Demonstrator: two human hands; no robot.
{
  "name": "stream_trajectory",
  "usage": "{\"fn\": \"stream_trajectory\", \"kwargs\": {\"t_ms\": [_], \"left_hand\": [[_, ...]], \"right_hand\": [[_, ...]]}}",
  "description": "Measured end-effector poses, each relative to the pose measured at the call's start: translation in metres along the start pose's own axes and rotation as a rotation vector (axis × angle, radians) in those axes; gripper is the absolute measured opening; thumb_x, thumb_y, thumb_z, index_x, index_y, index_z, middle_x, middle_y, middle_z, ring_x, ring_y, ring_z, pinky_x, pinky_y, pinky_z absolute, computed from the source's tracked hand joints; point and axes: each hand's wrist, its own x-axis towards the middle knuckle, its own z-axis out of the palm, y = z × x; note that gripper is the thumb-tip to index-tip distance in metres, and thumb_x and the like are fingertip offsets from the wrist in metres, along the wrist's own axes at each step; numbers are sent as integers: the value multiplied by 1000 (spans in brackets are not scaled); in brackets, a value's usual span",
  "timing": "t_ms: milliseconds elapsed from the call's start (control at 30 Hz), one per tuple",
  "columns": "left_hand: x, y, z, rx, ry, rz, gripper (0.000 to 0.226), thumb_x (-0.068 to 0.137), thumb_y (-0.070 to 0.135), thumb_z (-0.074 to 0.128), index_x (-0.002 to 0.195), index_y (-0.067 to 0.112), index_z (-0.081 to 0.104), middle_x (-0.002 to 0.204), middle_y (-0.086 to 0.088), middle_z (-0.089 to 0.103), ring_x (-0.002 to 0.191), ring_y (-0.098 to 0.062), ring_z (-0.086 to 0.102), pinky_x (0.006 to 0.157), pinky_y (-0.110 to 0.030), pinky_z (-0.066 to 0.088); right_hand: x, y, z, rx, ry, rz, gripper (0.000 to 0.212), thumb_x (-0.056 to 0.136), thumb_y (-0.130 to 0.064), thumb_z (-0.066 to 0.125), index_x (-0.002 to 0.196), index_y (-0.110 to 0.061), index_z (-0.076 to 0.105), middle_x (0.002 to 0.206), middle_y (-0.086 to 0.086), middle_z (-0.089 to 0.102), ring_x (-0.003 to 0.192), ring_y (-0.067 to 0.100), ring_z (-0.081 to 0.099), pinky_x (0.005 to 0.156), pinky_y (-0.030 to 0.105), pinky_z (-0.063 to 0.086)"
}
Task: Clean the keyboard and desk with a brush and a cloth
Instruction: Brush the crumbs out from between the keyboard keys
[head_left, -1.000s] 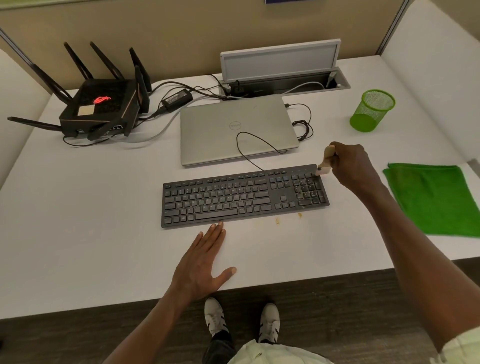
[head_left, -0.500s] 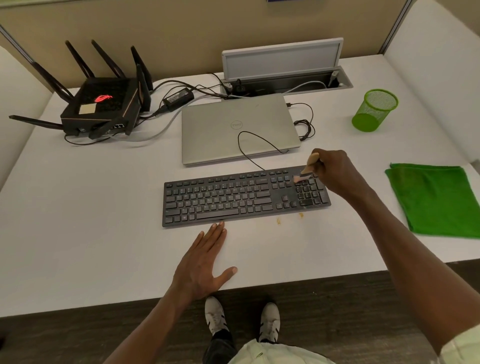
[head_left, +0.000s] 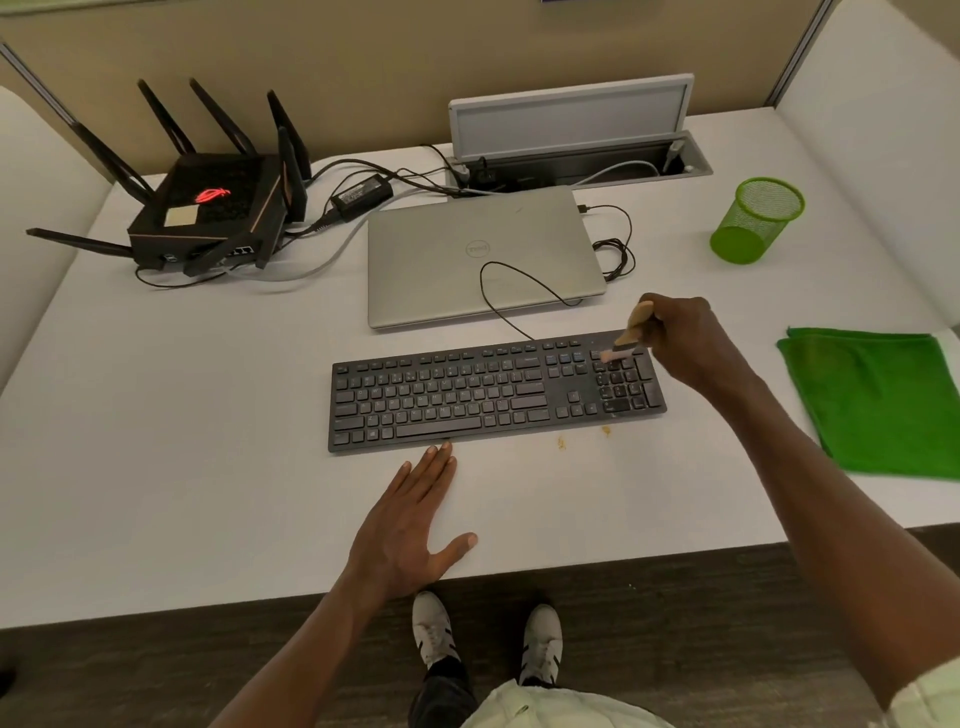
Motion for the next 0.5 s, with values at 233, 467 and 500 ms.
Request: {"fn": "stream_trajectory", "kwargs": {"t_ms": [233, 467, 500], "left_hand": [[0, 1, 0, 2, -3, -3, 93, 97, 74, 35, 163, 12, 14, 172, -1, 1, 158, -13, 1, 126, -37, 8], [0, 1, -1, 3, -17, -9, 93, 97, 75, 33, 163, 12, 12, 172, -1, 0, 158, -12, 0, 126, -37, 7], [0, 1, -1, 2, -19, -10, 94, 97, 75, 33, 163, 12, 12, 172, 0, 0, 158, -12, 0, 126, -37, 7]], "right_hand": [[-6, 28, -25, -66, 98, 104, 25, 78, 11, 52, 80, -10, 65, 68, 4, 67, 63, 30, 62, 61, 39, 52], [-4, 10, -11, -75, 221, 282, 13, 88, -5, 52, 79, -4, 60, 67, 8, 63, 57, 26, 51, 56, 34, 40], [-7, 9, -8, -72, 223, 321, 16, 91, -7, 51, 79, -1, 59, 66, 9, 62, 56, 25, 50, 55, 32, 39]]}}
